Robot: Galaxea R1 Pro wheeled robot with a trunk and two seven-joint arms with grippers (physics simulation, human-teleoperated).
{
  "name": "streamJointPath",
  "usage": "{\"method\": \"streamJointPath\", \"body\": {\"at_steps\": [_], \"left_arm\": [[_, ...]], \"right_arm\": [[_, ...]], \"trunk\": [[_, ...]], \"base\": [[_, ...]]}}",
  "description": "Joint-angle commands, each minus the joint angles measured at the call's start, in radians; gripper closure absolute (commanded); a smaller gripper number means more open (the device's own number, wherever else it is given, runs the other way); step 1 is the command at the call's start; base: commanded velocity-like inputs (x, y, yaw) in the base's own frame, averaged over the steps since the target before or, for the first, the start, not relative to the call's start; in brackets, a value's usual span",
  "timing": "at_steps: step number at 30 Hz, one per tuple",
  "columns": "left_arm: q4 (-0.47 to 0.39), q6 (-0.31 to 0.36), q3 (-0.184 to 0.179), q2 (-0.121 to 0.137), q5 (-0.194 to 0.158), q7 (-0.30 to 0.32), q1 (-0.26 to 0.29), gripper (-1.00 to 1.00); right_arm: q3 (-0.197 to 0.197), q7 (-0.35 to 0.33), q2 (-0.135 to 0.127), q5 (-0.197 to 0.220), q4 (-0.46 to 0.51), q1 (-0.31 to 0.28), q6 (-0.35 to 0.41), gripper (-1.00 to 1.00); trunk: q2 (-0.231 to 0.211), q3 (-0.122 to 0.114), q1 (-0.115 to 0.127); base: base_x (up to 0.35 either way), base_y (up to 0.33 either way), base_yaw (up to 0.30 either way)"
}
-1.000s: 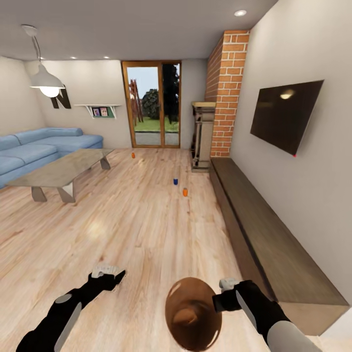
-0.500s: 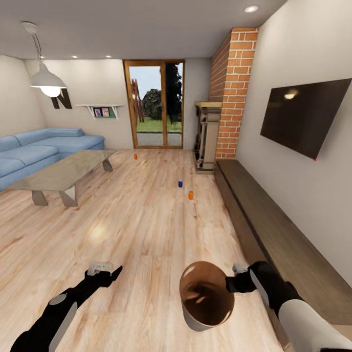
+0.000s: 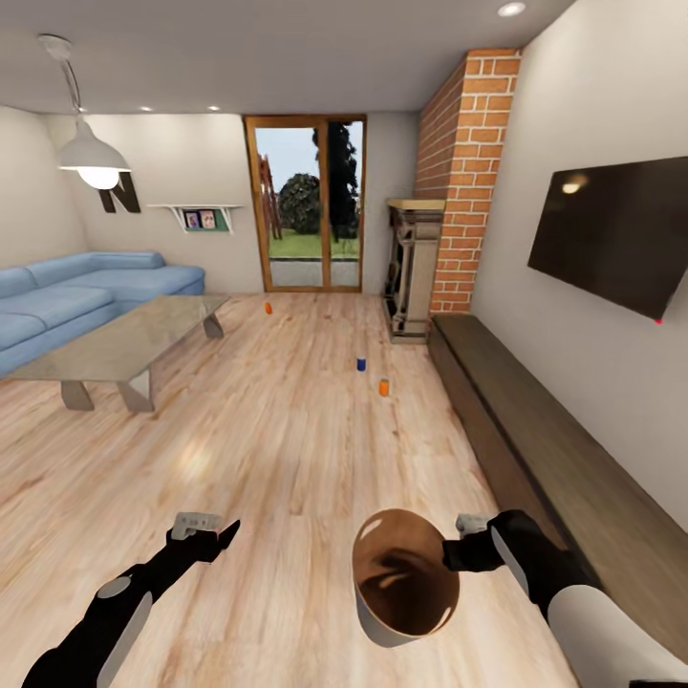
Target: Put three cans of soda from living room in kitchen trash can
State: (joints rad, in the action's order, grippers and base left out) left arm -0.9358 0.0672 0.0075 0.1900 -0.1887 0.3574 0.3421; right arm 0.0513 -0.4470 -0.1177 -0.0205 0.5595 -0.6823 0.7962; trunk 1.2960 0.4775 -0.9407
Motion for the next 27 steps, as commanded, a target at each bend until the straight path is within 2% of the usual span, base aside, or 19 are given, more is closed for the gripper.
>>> {"method": "streamJointPath", "body": {"at_steps": [1, 27], "left_arm": [[0.0, 0.0, 0.0, 0.0, 0.0, 0.0, 0.0, -1.0], [-0.001, 0.0, 0.0, -0.001, -0.001, 0.0, 0.0, -1.0]], "right_arm": [[-0.002, -0.007, 0.001, 0.027, 0.0, 0.0, 0.006, 1.0], [-0.004, -0.006, 0.004, 0.028, 0.0, 0.0, 0.009, 1.0]], "trunk": [[0.0, 0.0, 0.0], [0.0, 0.015, 0.0]], "base": [[0.244, 0.23, -0.122], [0.245, 0.217, -0.213]]}}
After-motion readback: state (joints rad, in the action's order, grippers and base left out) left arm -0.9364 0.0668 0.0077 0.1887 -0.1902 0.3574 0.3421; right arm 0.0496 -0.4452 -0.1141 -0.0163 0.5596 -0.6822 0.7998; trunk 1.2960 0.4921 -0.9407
